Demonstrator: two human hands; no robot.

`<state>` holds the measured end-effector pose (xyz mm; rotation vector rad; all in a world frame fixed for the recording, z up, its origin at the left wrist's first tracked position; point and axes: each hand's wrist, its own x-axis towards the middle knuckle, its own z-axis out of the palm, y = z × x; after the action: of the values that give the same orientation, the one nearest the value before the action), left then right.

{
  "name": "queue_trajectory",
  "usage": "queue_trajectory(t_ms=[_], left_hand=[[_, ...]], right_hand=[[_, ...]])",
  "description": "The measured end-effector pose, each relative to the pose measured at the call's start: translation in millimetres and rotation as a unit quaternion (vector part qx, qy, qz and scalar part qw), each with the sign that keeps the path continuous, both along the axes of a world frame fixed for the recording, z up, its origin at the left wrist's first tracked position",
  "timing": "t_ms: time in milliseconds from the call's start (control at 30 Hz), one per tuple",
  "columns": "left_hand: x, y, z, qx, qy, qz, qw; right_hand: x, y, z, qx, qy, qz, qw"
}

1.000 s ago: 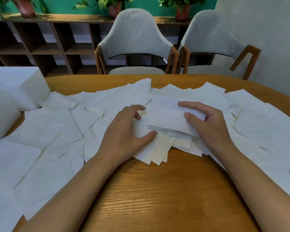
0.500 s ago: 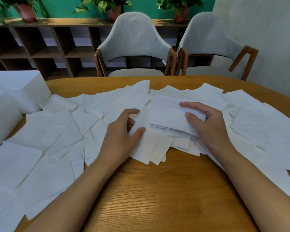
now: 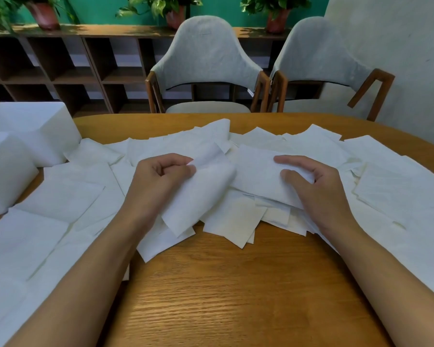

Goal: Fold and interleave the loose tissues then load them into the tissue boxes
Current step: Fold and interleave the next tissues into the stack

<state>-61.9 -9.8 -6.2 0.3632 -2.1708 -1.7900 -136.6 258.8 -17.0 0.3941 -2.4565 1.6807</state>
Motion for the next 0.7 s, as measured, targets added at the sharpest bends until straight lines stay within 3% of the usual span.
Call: queue_trajectory(t_ms=[267,400,600,700], left_hand=[[6.1,12.5,1.8,-0.041,0.011,-0.146,0.988],[6.0,19.7,0.6,-0.068,0.028,-0.156,0.985],[2.9,21.7,-6.5,-0.156,0.025,-0.133,0.978],[2.6,22.8,-6.9,-0.153,0.022,-0.127,0.98]], right_hand=[[12.8,-9.8,9.5,-0.001,-0.004,0.059,0.998],[22.1,-15.4,10.1,-0.007,-0.04,0.112,0.993],[24.0,-24.2,1.4,0.024,-0.033,0.079,0.996],[27.2,-23.5,3.1,0.049,-0.024,0.135,0.989]])
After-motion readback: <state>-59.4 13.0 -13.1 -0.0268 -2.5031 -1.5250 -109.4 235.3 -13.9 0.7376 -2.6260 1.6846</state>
